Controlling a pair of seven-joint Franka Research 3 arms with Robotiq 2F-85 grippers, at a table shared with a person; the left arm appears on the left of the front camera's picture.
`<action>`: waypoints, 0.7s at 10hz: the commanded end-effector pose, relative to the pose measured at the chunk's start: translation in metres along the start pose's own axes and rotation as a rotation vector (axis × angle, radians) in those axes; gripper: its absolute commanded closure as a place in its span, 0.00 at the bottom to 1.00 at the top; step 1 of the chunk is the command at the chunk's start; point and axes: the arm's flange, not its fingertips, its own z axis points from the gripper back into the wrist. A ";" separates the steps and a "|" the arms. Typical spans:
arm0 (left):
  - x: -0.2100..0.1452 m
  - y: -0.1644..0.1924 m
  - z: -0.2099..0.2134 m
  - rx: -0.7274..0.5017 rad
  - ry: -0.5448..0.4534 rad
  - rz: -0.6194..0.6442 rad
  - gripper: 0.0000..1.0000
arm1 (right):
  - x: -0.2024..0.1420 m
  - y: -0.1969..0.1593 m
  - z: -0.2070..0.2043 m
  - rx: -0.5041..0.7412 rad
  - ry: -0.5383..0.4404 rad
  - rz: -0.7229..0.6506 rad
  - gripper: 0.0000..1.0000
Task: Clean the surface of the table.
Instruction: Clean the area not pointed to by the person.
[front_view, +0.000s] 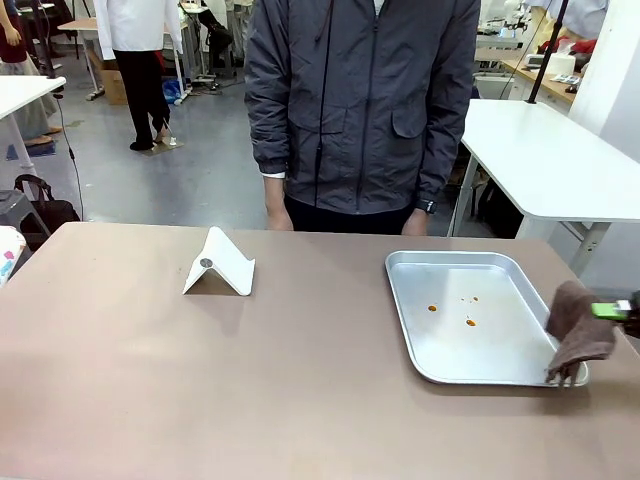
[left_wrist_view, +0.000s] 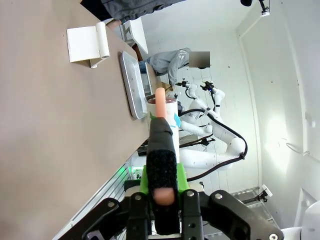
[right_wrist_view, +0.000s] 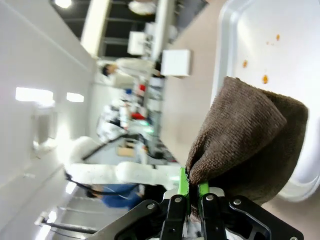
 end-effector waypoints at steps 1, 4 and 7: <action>-0.002 -0.004 0.000 -0.004 -0.009 -0.006 0.78 | 0.038 0.007 -0.024 -0.188 0.138 0.051 0.92; -0.002 -0.004 0.000 -0.004 -0.009 -0.006 0.78 | 0.082 0.032 -0.040 -0.311 0.258 0.143 0.92; -0.002 -0.004 0.000 -0.004 -0.009 -0.006 0.78 | 0.112 0.035 -0.062 -0.522 0.299 0.219 0.92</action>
